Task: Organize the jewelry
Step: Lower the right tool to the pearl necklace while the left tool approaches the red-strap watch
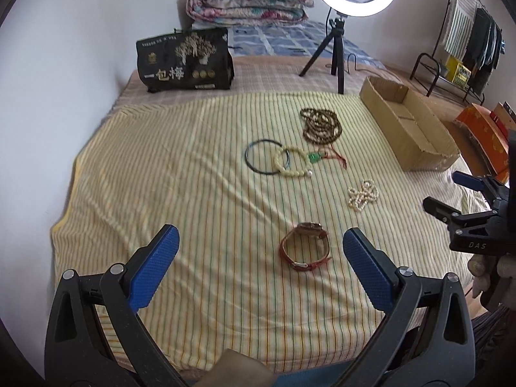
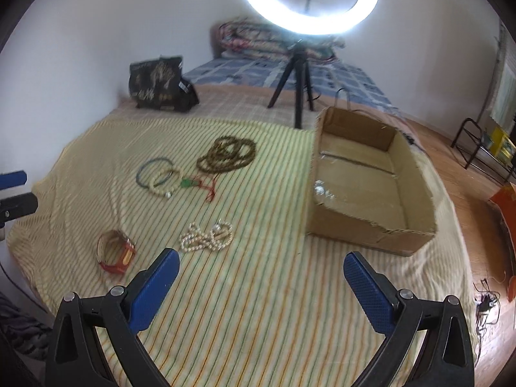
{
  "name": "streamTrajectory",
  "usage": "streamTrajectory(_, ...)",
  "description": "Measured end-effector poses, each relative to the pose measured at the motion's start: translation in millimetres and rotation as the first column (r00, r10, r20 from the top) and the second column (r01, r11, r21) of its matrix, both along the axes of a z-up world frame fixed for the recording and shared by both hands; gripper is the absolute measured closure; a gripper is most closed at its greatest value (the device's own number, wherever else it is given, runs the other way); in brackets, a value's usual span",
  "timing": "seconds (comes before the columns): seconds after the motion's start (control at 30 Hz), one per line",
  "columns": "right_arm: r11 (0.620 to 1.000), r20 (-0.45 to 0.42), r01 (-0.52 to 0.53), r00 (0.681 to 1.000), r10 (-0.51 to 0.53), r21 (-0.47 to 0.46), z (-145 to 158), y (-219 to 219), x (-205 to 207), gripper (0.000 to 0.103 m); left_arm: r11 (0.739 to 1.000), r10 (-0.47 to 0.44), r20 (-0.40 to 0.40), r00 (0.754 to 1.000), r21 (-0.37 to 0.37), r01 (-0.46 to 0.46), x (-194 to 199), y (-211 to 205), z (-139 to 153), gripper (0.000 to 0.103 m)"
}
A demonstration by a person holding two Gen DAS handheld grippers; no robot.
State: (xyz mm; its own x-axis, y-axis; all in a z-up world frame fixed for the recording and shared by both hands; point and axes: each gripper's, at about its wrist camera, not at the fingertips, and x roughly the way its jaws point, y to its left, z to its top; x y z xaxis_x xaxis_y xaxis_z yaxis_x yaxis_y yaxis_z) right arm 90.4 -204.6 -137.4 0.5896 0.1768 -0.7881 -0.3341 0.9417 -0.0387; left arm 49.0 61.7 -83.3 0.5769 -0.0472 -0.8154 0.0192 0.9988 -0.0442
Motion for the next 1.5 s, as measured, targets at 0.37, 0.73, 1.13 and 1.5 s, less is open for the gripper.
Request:
streamTrajectory(0.37, 0.998, -0.118, -0.057, 0.991, 0.060, 0.026, -37.4, 20.3, 30.1, 0.013, 0.994, -0.026, -0.158, 0.987, -0.113, 0.008, 17.8, 0.3, -45.3, 0.031)
streamTrajectory(0.73, 0.993, -0.231, -0.090, 0.967, 0.106, 0.079, -67.9, 45.9, 53.5, 0.020, 0.979, -0.040, -0.229, 0.973, -0.204, -0.007, 33.9, 4.7, -66.9, 0.043)
streamTrajectory(1.13, 0.995, -0.217, -0.099, 0.971, 0.100, 0.018, -77.7, 66.7, 63.4, 0.019, 0.983, -0.020, -0.300, 0.954, -0.182, -0.037, 50.7, 3.8, -98.3, 0.051)
streamTrajectory(1.5, 0.992, -0.196, -0.120, 0.974, 0.111, -0.034, -78.3, 67.1, 61.5, 0.036, 0.986, -0.030, -0.315, 0.949, -0.165, -0.024, 59.5, -0.5, -110.7, 0.051)
